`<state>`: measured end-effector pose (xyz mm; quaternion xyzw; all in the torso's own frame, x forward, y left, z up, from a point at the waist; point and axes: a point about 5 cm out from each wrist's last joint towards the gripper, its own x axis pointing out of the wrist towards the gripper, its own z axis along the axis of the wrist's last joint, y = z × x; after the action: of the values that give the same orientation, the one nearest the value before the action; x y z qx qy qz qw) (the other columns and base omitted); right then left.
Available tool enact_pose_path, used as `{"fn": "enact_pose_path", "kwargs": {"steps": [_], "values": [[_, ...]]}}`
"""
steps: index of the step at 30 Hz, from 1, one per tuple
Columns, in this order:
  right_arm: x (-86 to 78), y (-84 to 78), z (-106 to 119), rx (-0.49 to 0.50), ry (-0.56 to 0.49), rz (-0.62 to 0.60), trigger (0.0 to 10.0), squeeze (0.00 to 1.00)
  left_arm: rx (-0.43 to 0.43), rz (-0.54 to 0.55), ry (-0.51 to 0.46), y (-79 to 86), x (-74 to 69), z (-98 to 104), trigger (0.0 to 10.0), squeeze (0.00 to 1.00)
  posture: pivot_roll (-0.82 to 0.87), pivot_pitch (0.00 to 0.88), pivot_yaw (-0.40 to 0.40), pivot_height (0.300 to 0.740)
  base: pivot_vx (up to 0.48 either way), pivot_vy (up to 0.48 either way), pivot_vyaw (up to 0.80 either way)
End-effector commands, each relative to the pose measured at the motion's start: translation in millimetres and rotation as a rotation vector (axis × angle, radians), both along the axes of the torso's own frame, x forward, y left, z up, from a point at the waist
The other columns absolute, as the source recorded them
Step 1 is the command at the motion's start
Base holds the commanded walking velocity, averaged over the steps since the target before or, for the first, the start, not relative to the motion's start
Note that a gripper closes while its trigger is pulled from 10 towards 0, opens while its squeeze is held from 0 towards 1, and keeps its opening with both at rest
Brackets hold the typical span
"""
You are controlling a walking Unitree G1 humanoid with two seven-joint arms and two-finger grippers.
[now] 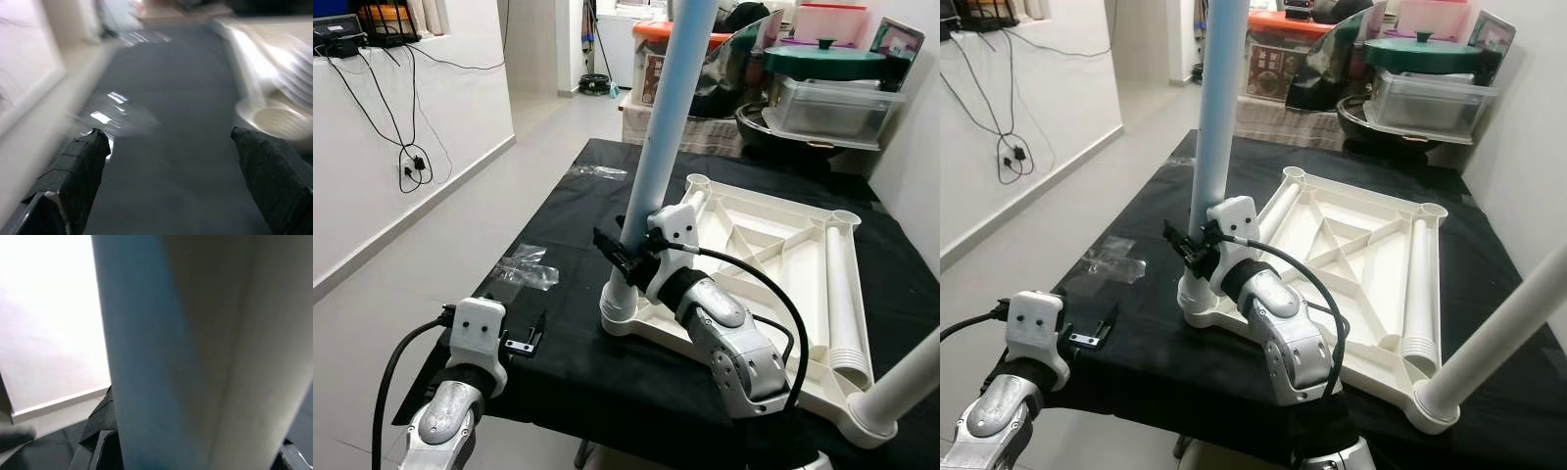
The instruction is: Building children table
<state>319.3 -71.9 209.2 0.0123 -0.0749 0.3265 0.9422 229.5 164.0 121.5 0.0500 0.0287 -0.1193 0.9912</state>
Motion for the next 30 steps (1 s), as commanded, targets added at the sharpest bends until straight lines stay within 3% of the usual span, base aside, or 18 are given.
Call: {"fn": "enact_pose_path", "kwargs": {"steps": [1, 6, 8, 9, 12, 16, 23, 30], "values": [[9.3, -6.7, 6, -0.006, -0.036, -0.013, 10.0, 0.00, -0.030, -0.111, 0.133, -10.1, -9.1, -17, 10.0, 0.00, 0.06, 0.000, -0.061, 0.740, 0.000, 0.000, 0.00], [26.9, 5.2, 8, -0.014, -0.051, 0.023, 10.0, 0.00, -0.110, -0.229, 0.263, -21.4, -17.2, -29, 10.0, 0.00, 0.08, 0.000, -0.061, 0.740, 0.000, 0.000, 0.00], [26.9, 5.2, 8, -0.014, -0.051, 0.023, 10.0, 0.00, -0.110, -0.229, 0.263, -21.4, -17.2, -29, 10.0, 0.00, 0.08, 0.000, -0.061, 0.740, 0.000, 0.000, 0.00], [31.3, 17.5, 8, -0.008, -0.041, 0.075, 10.0, 0.00, -0.124, -0.245, 0.279, -22.3, -18.2, -30, 10.0, 0.00, 0.09, 0.000, -0.065, 0.740, 0.000, 0.000, 0.00], [31.7, 27.5, 4, -0.014, -0.019, 0.141, 10.0, 0.00, -0.121, -0.251, 0.281, -20.9, -19.0, -29, 10.0, 0.00, 0.10, 0.000, -0.071, 0.740, 0.000, 0.000, 0.00], [31.4, 31.8, -2, -0.028, -0.002, 0.183, 10.0, 0.00, -0.119, -0.262, 0.283, -19.1, -20.5, -28, 10.0, 0.00, 0.10, 0.000, -0.072, 0.740, 0.000, 0.000, 0.00], [34.8, 18.4, -20, -0.066, 0.032, 0.231, 10.0, 0.00, -0.138, -0.312, 0.296, -20.1, -26.2, -24, 10.0, 0.00, 0.11, 0.000, -0.075, 0.740, 0.000, 0.000, 0.00], [45.3, 4.4, -28, -0.086, 0.043, 0.168, 10.0, 0.00, -0.130, -0.336, 0.304, -21.8, -24.9, -25, 10.0, 0.00, 0.10, 0.000, -0.065, 0.740, 0.000, 0.000, 0.00]]}}
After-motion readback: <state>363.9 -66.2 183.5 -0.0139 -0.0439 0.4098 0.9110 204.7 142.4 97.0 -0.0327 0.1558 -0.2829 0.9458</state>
